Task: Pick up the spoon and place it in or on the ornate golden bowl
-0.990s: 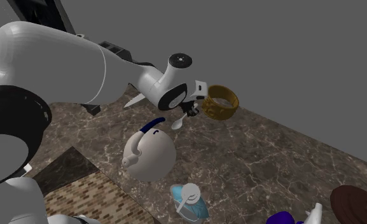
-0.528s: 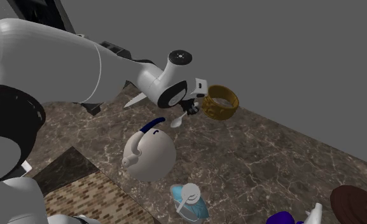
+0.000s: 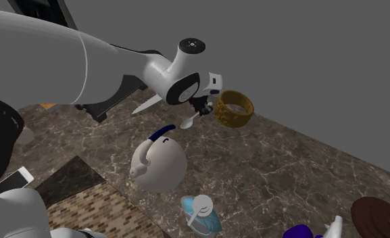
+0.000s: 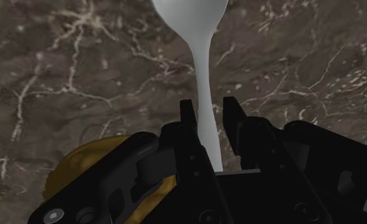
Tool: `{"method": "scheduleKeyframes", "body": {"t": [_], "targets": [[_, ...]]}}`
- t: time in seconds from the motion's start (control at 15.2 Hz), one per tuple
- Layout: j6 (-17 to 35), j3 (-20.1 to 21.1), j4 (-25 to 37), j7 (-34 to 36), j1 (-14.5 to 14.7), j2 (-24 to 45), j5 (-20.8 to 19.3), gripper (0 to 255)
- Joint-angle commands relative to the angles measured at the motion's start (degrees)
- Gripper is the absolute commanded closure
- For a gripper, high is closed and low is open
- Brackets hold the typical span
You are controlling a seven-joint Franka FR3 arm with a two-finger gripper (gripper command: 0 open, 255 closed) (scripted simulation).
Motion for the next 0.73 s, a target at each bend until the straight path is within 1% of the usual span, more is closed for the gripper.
{"method": "scheduleKeyframes", "body": {"t": [0.0,0.66], "targets": [[-1.4,0.0,0.4,0.1,0.0,-1.0,0.1,255],[-8.8,-0.1,4.5,0.5,-0.2,-4.3,0.4,255]]}}
